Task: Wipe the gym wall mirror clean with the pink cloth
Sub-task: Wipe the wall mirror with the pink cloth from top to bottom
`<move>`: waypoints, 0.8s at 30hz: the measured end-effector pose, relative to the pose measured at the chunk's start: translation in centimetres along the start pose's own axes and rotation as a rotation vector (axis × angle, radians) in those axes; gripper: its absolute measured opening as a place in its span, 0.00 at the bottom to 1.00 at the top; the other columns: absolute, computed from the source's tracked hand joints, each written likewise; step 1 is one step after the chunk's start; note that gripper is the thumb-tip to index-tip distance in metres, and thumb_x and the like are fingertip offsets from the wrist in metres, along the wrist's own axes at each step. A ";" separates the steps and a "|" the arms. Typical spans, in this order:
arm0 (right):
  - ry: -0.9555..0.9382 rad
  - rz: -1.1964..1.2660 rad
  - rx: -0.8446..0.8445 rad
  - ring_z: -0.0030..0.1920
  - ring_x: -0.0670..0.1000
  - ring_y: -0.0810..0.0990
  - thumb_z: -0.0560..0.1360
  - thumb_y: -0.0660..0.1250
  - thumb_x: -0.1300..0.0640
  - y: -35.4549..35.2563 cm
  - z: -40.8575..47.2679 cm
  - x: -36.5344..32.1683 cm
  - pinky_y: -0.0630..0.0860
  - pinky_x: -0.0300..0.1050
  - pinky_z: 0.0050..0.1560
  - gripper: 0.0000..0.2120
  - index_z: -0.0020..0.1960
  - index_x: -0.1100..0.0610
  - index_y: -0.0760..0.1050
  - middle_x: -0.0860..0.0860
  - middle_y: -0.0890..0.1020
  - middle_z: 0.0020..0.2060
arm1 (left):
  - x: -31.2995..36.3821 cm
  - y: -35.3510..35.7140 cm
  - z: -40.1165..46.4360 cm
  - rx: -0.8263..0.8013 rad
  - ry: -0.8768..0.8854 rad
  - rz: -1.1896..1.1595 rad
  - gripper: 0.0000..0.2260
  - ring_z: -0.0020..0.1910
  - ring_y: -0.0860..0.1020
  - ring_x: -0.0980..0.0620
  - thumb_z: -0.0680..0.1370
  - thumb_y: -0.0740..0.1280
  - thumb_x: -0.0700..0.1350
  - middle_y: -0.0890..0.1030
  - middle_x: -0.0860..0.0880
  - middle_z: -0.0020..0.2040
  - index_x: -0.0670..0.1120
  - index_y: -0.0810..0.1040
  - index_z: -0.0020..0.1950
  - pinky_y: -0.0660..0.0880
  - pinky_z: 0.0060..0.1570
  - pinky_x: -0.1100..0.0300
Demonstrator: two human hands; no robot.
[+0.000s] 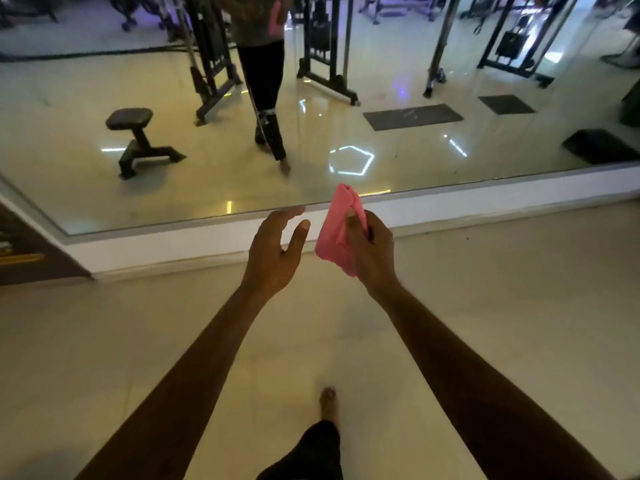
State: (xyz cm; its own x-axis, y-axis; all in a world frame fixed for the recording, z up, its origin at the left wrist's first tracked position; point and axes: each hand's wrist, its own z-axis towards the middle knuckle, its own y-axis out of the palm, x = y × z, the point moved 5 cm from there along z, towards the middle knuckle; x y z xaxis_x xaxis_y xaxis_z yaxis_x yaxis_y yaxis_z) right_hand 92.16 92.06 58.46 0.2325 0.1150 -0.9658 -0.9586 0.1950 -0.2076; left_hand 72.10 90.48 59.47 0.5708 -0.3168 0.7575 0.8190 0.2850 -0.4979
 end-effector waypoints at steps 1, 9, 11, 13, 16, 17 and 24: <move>-0.011 -0.001 0.040 0.38 0.56 0.81 0.85 0.65 0.39 -2.1 2.7 0.0 0.81 0.59 0.40 0.19 0.44 0.51 0.78 0.52 0.80 0.36 | 0.7 2.4 2.7 -0.002 0.029 -0.024 0.15 0.68 0.78 0.59 0.87 0.67 0.53 0.82 0.57 0.68 0.49 0.80 0.72 0.69 0.69 0.69; -0.165 -0.037 0.289 0.39 0.57 0.85 0.85 0.65 0.37 -18.1 22.6 -2.0 0.86 0.64 0.39 0.17 0.44 0.46 0.80 0.47 0.83 0.36 | 9.4 19.6 23.6 -0.129 0.208 -0.106 0.18 0.70 0.77 0.59 0.87 0.65 0.57 0.81 0.56 0.71 0.51 0.78 0.74 0.71 0.70 0.65; -0.190 -0.024 0.343 0.37 0.56 0.84 0.87 0.66 0.42 -22.4 27.4 -2.3 0.84 0.64 0.37 0.16 0.43 0.47 0.79 0.48 0.83 0.35 | 12.2 23.6 28.6 -0.142 0.252 -0.114 0.18 0.70 0.77 0.60 0.87 0.65 0.58 0.80 0.57 0.71 0.53 0.78 0.74 0.71 0.70 0.64; -0.214 -0.003 0.371 0.37 0.56 0.84 0.88 0.67 0.45 -26.5 32.4 -2.1 0.84 0.63 0.37 0.16 0.43 0.49 0.80 0.48 0.83 0.34 | 15.0 27.6 33.4 -0.149 0.284 -0.130 0.17 0.70 0.76 0.61 0.86 0.65 0.58 0.80 0.59 0.70 0.54 0.78 0.74 0.73 0.69 0.61; -0.236 0.027 0.391 0.39 0.53 0.85 0.87 0.67 0.43 -32.4 40.0 -1.9 0.85 0.58 0.40 0.16 0.46 0.50 0.82 0.46 0.84 0.36 | 19.2 33.6 40.0 -0.132 0.341 -0.136 0.15 0.67 0.74 0.70 0.87 0.67 0.56 0.79 0.66 0.67 0.55 0.79 0.72 0.72 0.69 0.65; -0.259 0.048 0.399 0.39 0.51 0.86 0.87 0.67 0.43 -34.4 42.3 -2.0 0.85 0.55 0.41 0.16 0.47 0.51 0.83 0.46 0.85 0.36 | 20.7 35.4 41.9 -0.116 0.364 -0.132 0.15 0.66 0.73 0.73 0.87 0.67 0.55 0.78 0.68 0.66 0.55 0.79 0.72 0.70 0.67 0.71; -0.432 0.152 0.339 0.40 0.53 0.88 0.86 0.69 0.46 -47.8 57.9 -5.1 0.86 0.55 0.39 0.11 0.51 0.50 0.86 0.50 0.88 0.41 | 32.3 45.8 55.1 0.043 0.423 -0.155 0.14 0.64 0.79 0.63 0.86 0.67 0.56 0.75 0.78 0.62 0.60 0.78 0.72 0.76 0.65 0.63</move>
State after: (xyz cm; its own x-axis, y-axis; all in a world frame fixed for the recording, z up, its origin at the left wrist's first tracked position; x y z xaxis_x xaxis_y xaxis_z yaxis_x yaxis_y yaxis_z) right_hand 146.29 138.53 82.34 0.2104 0.5406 -0.8145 -0.8967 0.4386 0.0595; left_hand 124.82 143.10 84.41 0.4225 -0.6977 0.5785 0.8987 0.2397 -0.3673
